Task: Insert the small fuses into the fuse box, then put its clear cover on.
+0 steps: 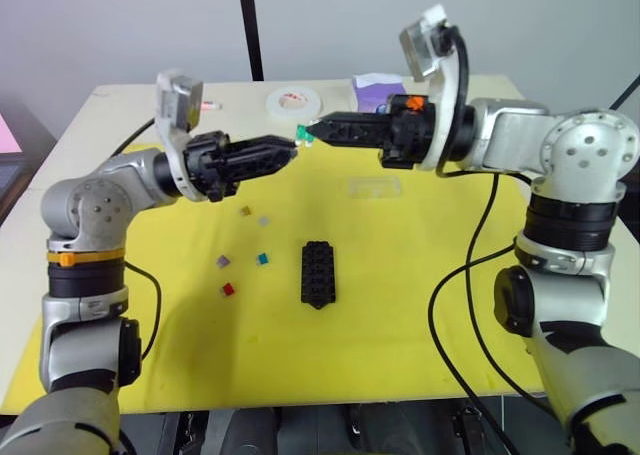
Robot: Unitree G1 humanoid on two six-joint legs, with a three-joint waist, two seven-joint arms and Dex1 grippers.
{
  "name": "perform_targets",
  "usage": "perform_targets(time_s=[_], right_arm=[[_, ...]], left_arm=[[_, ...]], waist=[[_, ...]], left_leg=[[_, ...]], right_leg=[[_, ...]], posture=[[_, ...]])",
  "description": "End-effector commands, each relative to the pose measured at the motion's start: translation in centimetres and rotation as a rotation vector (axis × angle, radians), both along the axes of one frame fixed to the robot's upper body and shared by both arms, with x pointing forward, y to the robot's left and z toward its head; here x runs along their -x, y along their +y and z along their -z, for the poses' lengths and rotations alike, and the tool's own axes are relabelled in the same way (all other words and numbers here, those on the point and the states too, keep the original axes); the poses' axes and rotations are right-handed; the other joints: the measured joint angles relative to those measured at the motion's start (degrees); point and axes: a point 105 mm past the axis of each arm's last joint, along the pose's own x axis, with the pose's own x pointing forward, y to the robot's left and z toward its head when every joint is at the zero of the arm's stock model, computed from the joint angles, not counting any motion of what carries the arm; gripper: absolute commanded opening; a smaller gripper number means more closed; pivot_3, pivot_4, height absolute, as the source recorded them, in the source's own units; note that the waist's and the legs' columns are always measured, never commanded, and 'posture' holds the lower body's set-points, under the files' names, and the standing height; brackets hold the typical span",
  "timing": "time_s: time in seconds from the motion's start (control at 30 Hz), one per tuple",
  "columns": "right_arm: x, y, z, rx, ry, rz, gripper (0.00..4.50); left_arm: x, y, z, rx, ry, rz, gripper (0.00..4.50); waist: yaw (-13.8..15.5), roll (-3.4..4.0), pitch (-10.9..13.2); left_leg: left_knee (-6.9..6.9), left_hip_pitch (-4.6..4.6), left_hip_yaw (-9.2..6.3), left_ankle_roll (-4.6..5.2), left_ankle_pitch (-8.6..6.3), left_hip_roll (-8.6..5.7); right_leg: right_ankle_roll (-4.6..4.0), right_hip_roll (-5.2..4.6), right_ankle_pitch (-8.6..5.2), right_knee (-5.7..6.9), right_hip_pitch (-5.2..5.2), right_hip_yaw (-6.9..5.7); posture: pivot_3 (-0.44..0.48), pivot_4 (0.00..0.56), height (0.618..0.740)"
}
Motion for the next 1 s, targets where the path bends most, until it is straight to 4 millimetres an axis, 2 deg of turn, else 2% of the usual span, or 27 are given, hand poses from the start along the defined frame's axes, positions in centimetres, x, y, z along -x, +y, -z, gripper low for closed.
perform_targets(time_s=[0.03, 0.13, 0.23, 0.3, 0.43, 0.6, 0.77, 1.0], right_arm=[[0.9, 0.0, -1.5, -0.025, -0.086, -0.027, 0.00], [1.1, -0.3, -0.6, 0.010, -0.298, 0.002, 0.00], [1.4, -0.6, 1.1, 0.027, -0.531, 0.008, 0.00], [2.6, -0.7, 4.0, 0.136, -0.604, -0.105, 0.00], [4.0, -0.7, 8.3, 0.222, -0.629, -0.220, 0.00], [4.1, -0.5, 11.7, 0.266, -0.627, -0.245, 0.00], [3.8, -0.2, 14.2, 0.293, -0.615, -0.218, 0.00], [3.4, -0.4, 16.1, 0.321, -0.610, -0.176, 0.00]], left_arm=[[0.5, 0.6, -0.7, -0.029, -0.054, -0.014, 3.39], [0.4, 1.6, 1.2, -0.165, -0.071, -0.087, 4.39], [1.3, 2.6, 3.8, -0.347, -0.107, -0.098, 4.39], [2.5, 3.0, 4.6, -0.397, -0.102, -0.070, 4.39], [5.7, 3.4, 6.0, -0.505, -0.130, -0.002, 4.39], [8.4, 3.3, 8.2, -0.573, -0.153, 0.034, 4.39], [9.4, 3.5, 10.2, -0.617, -0.162, 0.026, 4.39], [8.6, 3.5, 10.5, -0.637, -0.246, -0.008, 4.39]], waist=[[-0.02, 0.00, 0.00], [0.00, 0.01, 0.01], [-0.09, 0.02, 0.01], [-0.01, 0.03, 0.05], [-0.04, -0.01, 0.13], [0.08, 0.01, 0.15], [0.17, -0.03, 0.15], [0.23, -0.04, 0.15]], left_leg=[[-0.02, 0.00, 0.00, 0.00, 0.00, 0.00], [-0.08, 0.00, 0.00, 0.00, 0.00, 0.00], [-0.15, 0.00, 0.03, 0.02, -0.03, 0.00], [-0.18, -0.04, 0.05, 0.02, -0.03, -0.01], [-0.05, -0.39, 0.03, 0.02, -0.03, 0.00], [-0.01, -0.36, 0.08, 0.02, -0.03, 0.00], [0.11, -0.29, 0.08, 0.01, -0.02, 0.00], [0.09, -0.31, 0.11, 0.01, -0.02, 0.00]], right_leg=[[0.00, 0.00, 0.00, -0.02, -0.01, 0.00], [0.05, 0.00, -0.03, -0.04, -0.03, 0.00], [0.13, 0.00, -0.07, -0.11, -0.04, 0.01], [0.14, -0.02, -0.08, -0.14, -0.09, 0.01], [0.10, -0.03, -0.09, -0.11, -0.34, -0.01], [-0.05, -0.10, -0.09, -0.12, -0.35, 0.01], [-0.04, -0.15, -0.11, -0.14, -0.27, -0.01], [-0.19, -0.16, -0.02, -0.16, -0.29, -0.02]], posture=[[0.000, 0.150, 0.740], [0.000, 0.150, 0.740], [0.000, 0.150, 0.740], [0.000, 0.150, 0.740], [0.000, 0.150, 0.740], [0.000, 0.150, 0.740], [0.000, 0.150, 0.740], [0.000, 0.150, 0.740]])
